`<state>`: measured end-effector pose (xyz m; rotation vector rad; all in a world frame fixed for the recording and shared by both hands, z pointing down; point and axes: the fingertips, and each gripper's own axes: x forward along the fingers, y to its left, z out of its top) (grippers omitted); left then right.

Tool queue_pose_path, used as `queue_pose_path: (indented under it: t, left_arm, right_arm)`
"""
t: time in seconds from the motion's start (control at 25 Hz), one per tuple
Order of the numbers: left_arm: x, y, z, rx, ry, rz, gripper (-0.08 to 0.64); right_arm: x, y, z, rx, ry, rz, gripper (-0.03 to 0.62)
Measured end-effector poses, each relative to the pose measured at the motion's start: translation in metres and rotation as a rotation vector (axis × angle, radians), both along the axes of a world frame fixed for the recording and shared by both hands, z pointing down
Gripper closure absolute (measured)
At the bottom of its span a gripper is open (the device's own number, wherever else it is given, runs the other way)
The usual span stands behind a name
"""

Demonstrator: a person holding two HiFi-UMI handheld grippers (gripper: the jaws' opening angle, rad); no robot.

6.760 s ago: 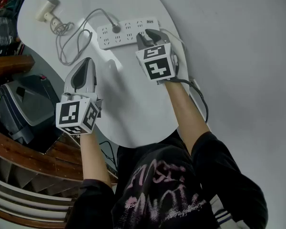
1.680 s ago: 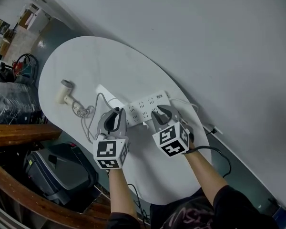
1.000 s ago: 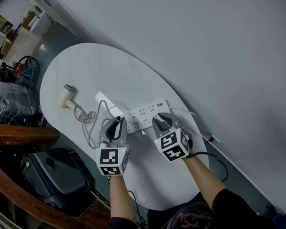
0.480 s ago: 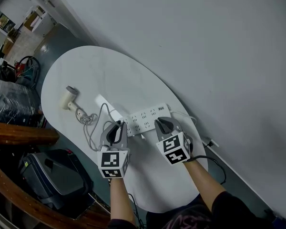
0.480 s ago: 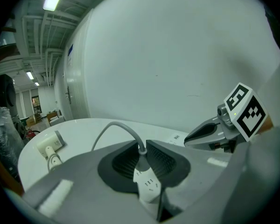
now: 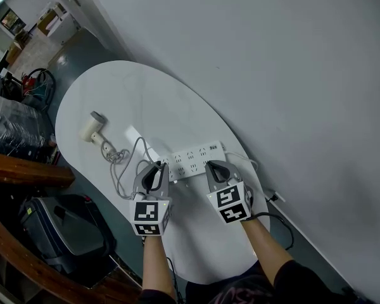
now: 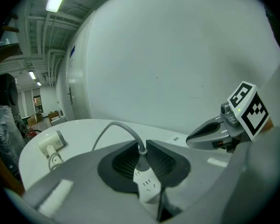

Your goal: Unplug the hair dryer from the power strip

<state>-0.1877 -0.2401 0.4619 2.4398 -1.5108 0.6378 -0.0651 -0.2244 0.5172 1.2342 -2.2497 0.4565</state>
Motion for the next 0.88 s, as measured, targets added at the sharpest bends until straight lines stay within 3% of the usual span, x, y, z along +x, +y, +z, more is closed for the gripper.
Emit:
queue_pose_path:
  t: [0.88]
  left_arm:
    - [-0.008, 0.037, -0.045, 0.084, 0.044, -0.086, 0.505]
  right_arm:
    - [0.007, 0.023, -0.059, 0.113, -0.066, 0.022, 0.572]
